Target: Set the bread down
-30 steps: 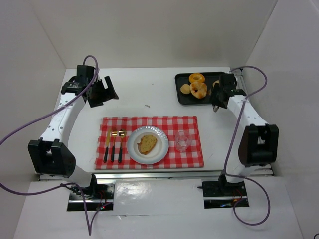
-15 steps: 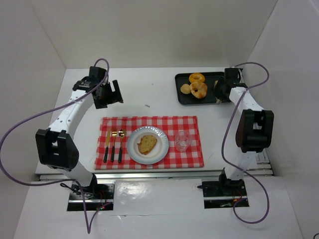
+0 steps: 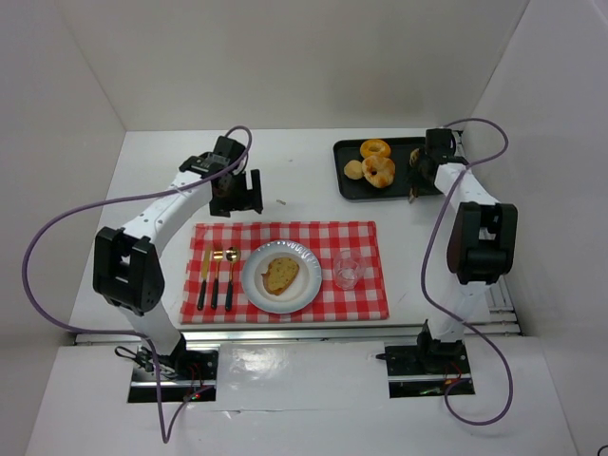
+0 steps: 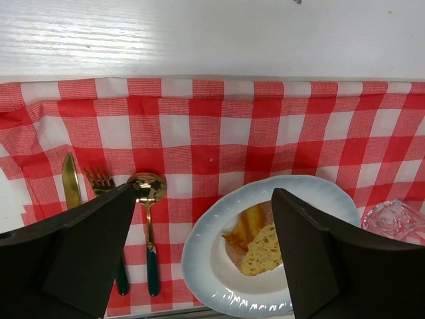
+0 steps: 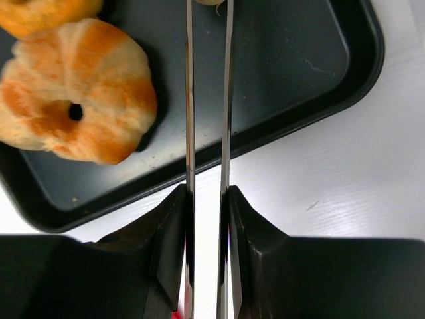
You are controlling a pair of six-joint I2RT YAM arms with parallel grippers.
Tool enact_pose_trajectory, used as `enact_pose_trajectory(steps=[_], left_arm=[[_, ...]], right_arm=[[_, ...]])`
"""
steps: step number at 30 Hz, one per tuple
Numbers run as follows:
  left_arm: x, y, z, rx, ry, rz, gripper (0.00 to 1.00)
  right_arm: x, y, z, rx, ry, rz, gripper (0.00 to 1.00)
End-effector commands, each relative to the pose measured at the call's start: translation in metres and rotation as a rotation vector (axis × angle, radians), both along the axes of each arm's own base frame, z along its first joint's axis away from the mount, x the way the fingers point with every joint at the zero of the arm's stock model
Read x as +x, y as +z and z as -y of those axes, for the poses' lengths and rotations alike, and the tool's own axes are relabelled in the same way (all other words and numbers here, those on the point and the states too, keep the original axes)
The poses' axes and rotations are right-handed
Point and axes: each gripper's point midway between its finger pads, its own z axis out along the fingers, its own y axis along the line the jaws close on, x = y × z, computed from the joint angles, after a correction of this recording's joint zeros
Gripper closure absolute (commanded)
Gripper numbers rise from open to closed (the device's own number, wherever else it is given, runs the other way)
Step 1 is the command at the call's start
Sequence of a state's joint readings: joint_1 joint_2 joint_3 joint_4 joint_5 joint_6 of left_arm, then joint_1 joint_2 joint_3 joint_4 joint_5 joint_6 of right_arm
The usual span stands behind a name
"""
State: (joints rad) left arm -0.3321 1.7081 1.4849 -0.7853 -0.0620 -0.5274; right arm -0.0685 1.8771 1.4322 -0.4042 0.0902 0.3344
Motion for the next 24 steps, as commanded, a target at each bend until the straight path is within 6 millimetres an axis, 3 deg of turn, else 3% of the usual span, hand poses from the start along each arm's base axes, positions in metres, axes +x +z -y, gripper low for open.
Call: enact_pose_trajectory(steps=[1, 6, 8, 13, 14, 15, 17, 18, 19, 24], left_arm=[[0.003, 0.002, 0.019, -0.014, -0.044, 0.002, 0.03], [0.005, 0.006, 0.026, -0.031, -0.061, 0.009, 0.02], [0.009, 0.010, 0.028, -0.038, -0.061, 0.027, 0.02], [0.014, 0.017, 0.027, -0.075, -0.058, 0.034, 0.00], [0.018, 0.020, 0.023, -0.070, -0.044, 0.046, 0.00], [0.020, 0.019, 0.012, -0.067, -0.018, 0.038, 0.00], [0.021, 0.017, -0.003, -0.086, 0.046, 0.023, 0.00], [0.018, 0.013, -0.007, -0.127, 0.073, 0.000, 0.00], [0.020, 0.009, -0.023, -0.166, 0.132, -0.017, 0.00], [0.014, 0.011, -0.034, -0.163, 0.179, -0.004, 0.00]], right_arm=[[0.002, 0.071, 0.002, -0.019, 0.009, 0.169, 0.90], [-0.035, 0.119, -0.022, 0.019, 0.079, 0.270, 0.90], [-0.048, 0.127, -0.038, 0.059, 0.124, 0.274, 0.90], [-0.103, 0.144, -0.119, 0.159, 0.419, 0.273, 0.90], [-0.113, 0.144, -0.133, 0.159, 0.486, 0.266, 0.90], [-0.131, 0.147, -0.159, 0.177, 0.567, 0.261, 0.90], [-0.155, 0.136, -0.180, 0.181, 0.642, 0.185, 0.90], [-0.174, 0.132, -0.202, 0.189, 0.728, 0.162, 0.90], [-0.206, 0.125, -0.226, 0.236, 0.840, 0.131, 0.90], [-0.274, 0.112, -0.272, 0.286, 1.078, 0.060, 0.90]])
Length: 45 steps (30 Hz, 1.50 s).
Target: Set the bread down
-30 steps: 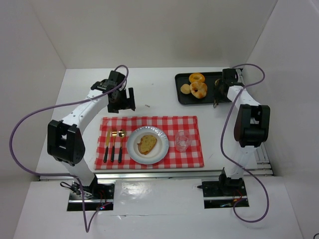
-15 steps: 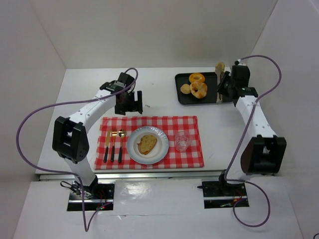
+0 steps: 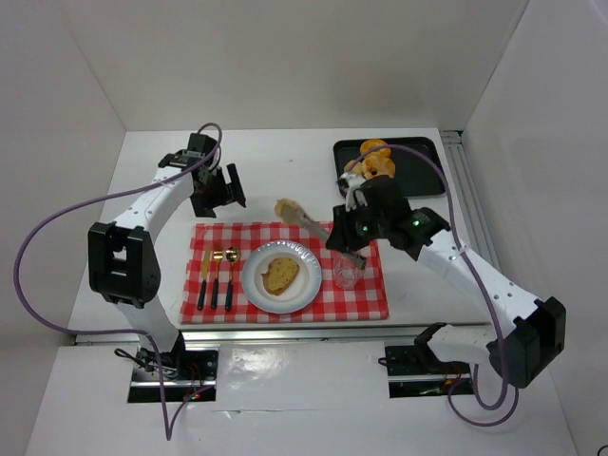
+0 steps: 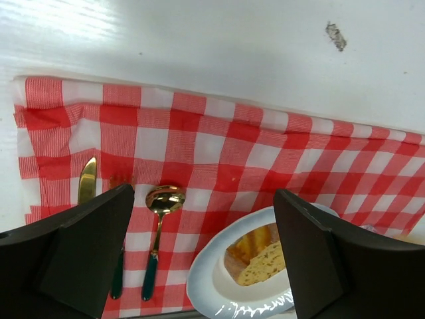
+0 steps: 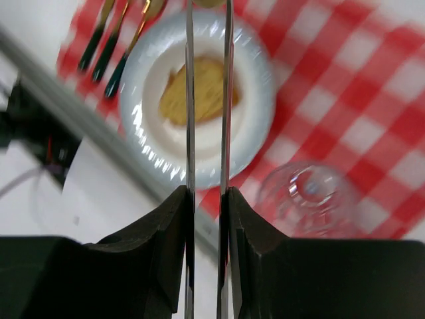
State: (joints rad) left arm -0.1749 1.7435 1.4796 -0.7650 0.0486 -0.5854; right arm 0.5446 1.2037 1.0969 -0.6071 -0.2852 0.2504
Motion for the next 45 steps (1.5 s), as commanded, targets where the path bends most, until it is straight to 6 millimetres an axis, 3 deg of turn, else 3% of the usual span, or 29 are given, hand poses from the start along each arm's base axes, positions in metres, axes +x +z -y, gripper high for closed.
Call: enact_pose_trajectory(steps=[1, 6, 9, 13, 20, 28, 34, 41, 45], left_arm=[[-0.006, 0.023, 0.003, -0.043, 0.026, 0.054, 0.00], [-0.004, 0.030, -0.007, -0.042, 0.042, 0.076, 0.00], [-0.005, 0.038, -0.011, -0.045, 0.051, 0.096, 0.00], [-0.005, 0.041, -0.011, -0.042, 0.043, 0.106, 0.00], [-0.008, 0.041, -0.012, -0.038, 0.035, 0.109, 0.00], [-0.008, 0.042, -0.010, -0.045, 0.030, 0.108, 0.00], [-0.009, 0.045, -0.010, -0.047, 0.030, 0.117, 0.00], [-0.009, 0.045, -0.010, -0.047, 0.030, 0.117, 0.00], [-0.009, 0.043, -0.009, -0.055, 0.025, 0.116, 0.00]], right_arm=[[-0.061, 0.002, -0.023, 0.006, 0.204, -0.056, 0.90], [-0.102, -0.011, -0.048, -0.012, 0.351, -0.102, 0.90], [-0.111, -0.034, -0.053, -0.108, 0.368, -0.128, 0.90], [-0.115, -0.042, -0.060, -0.123, 0.372, -0.135, 0.85], [-0.106, -0.043, -0.062, -0.130, 0.341, -0.115, 0.61], [-0.105, -0.044, -0.061, -0.136, 0.333, -0.109, 0.51], [-0.096, -0.027, -0.063, -0.121, 0.322, -0.074, 0.39], [-0.087, -0.015, -0.059, -0.138, 0.282, -0.048, 0.39], [-0.071, 0.010, -0.052, -0.109, 0.218, 0.025, 0.38]])
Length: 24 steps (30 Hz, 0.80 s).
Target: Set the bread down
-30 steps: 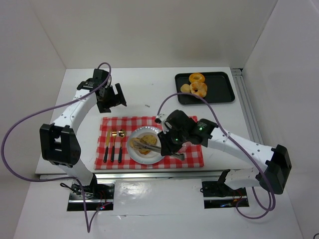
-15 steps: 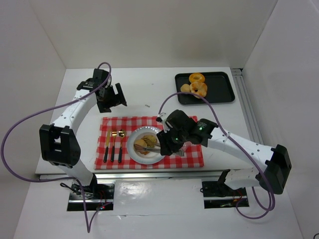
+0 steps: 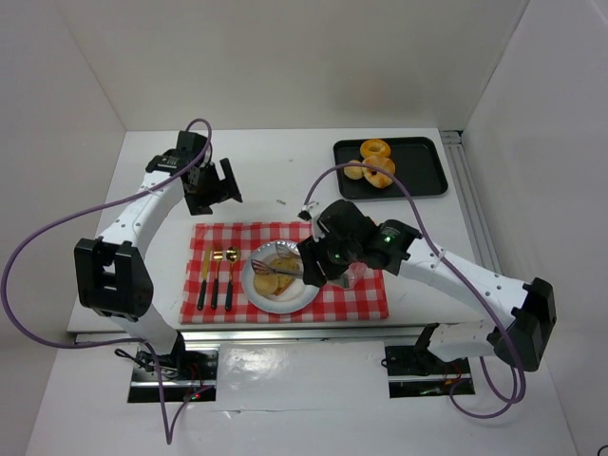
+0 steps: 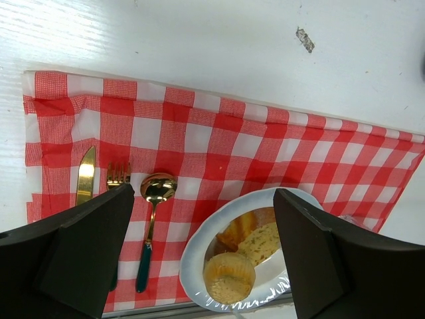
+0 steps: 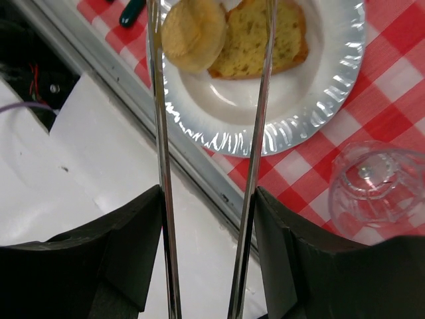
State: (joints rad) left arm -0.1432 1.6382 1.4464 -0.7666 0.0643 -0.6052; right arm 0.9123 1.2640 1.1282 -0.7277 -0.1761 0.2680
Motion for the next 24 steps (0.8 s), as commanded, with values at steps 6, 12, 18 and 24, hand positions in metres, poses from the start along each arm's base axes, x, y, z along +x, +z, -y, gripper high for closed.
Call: enact_pose_trajectory(steps=[6, 12, 18, 24], left_arm=[[-0.001, 0.015, 0.003, -0.027, -0.021, 0.051, 0.00], [0.001, 0.019, 0.003, -0.029, -0.021, 0.069, 0.00], [-0.001, 0.020, -0.001, -0.024, -0.019, 0.073, 0.00], [-0.002, 0.023, -0.001, -0.025, -0.019, 0.082, 0.00]], right_arm=[[0.065, 0.056, 0.035, 0.072, -0.270, 0.187, 0.38], [0.110, 0.071, 0.066, 0.140, -0.459, 0.244, 0.38], [0.142, 0.054, 0.121, 0.046, -0.760, 0.276, 0.38], [0.132, 0.030, 0.204, -0.047, -1.042, 0.264, 0.38]])
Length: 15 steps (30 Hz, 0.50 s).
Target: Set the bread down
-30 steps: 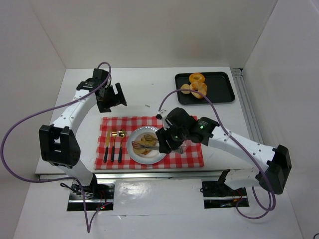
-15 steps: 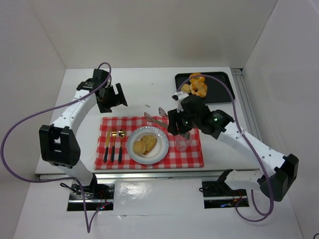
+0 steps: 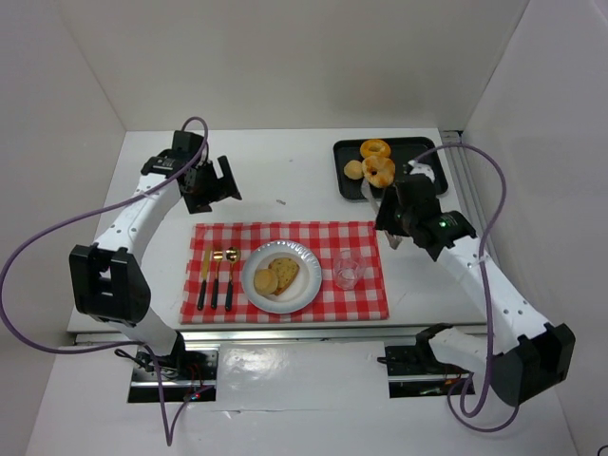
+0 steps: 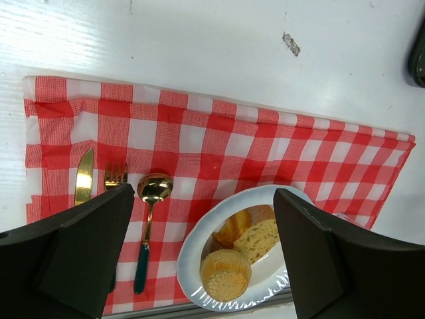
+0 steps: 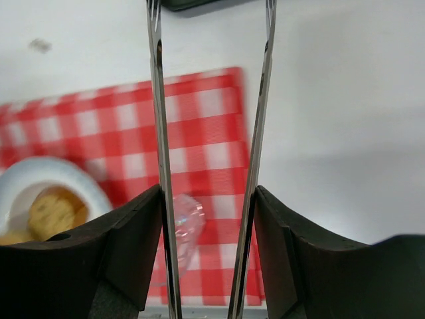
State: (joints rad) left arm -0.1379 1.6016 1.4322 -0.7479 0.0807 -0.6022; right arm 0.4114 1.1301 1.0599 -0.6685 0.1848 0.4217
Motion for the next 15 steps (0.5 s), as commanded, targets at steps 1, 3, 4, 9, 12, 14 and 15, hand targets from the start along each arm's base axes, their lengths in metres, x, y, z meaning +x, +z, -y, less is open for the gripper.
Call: enact_pose_trajectory(steps=[1, 3, 4, 9, 12, 14, 15], left_arm=[[-0.001, 0.012, -0.001, -0.007, -0.013, 0.043, 0.00], [0.002, 0.011, 0.001, -0.017, -0.020, 0.043, 0.00], [0.001, 0.011, 0.003, -0.025, -0.025, 0.042, 0.00], [0.001, 0.007, 0.004, -0.031, -0.030, 0.030, 0.00], [0.002, 0.007, 0.001, -0.031, -0.021, 0.031, 0.00], [0.003, 0.007, -0.001, -0.024, -0.016, 0.031, 0.00], [0.003, 0.007, -0.001, -0.024, -0.016, 0.031, 0.00]], right_arm=[[-0.004, 0.005, 0.052, -0.016, -0.254, 0.057, 0.38], [-0.014, -0.011, 0.069, -0.052, -0.321, 0.034, 0.38], [-0.015, -0.018, 0.074, -0.041, -0.355, 0.019, 0.38], [-0.013, -0.055, 0.081, -0.048, -0.422, -0.013, 0.33], [-0.013, -0.085, 0.092, -0.106, -0.476, -0.060, 0.33], [-0.008, -0.096, 0.095, -0.117, -0.500, -0.056, 0.33], [-0.010, -0.108, 0.095, -0.129, -0.499, -0.076, 0.31]])
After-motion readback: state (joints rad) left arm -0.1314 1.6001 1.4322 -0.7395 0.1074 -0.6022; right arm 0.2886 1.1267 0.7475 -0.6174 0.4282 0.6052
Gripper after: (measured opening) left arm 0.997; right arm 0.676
